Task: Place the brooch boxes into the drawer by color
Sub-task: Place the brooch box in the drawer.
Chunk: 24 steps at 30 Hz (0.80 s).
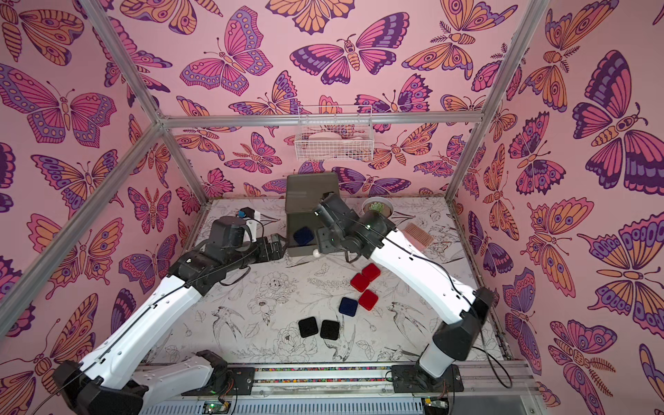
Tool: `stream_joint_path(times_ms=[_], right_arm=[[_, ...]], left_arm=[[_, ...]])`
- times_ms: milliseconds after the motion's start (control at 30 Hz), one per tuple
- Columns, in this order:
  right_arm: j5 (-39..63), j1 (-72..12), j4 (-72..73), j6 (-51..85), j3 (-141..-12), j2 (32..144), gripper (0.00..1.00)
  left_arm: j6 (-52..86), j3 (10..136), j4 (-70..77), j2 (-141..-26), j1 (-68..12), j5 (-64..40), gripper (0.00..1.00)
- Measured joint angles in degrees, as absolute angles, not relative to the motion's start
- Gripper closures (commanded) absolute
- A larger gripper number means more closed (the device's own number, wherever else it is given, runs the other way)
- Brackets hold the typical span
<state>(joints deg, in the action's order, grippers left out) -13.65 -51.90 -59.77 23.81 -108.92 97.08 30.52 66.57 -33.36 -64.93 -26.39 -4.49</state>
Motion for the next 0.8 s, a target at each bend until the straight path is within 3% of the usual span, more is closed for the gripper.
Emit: stream_joint_path(times_ms=[233, 800], right_arm=[[-8.10, -46.68, -60.27, 21.61, -115.48, 107.94, 0.31], [-3.73, -43.24, -60.53, 19.42, -119.72, 115.50, 0.30]], left_arm=[[30.65, 66.57, -35.07, -63.51, -25.34, -4.71, 0.00], [30.68, 65.73, -35.75, -62.52, -24.64, -5.15, 0.00]])
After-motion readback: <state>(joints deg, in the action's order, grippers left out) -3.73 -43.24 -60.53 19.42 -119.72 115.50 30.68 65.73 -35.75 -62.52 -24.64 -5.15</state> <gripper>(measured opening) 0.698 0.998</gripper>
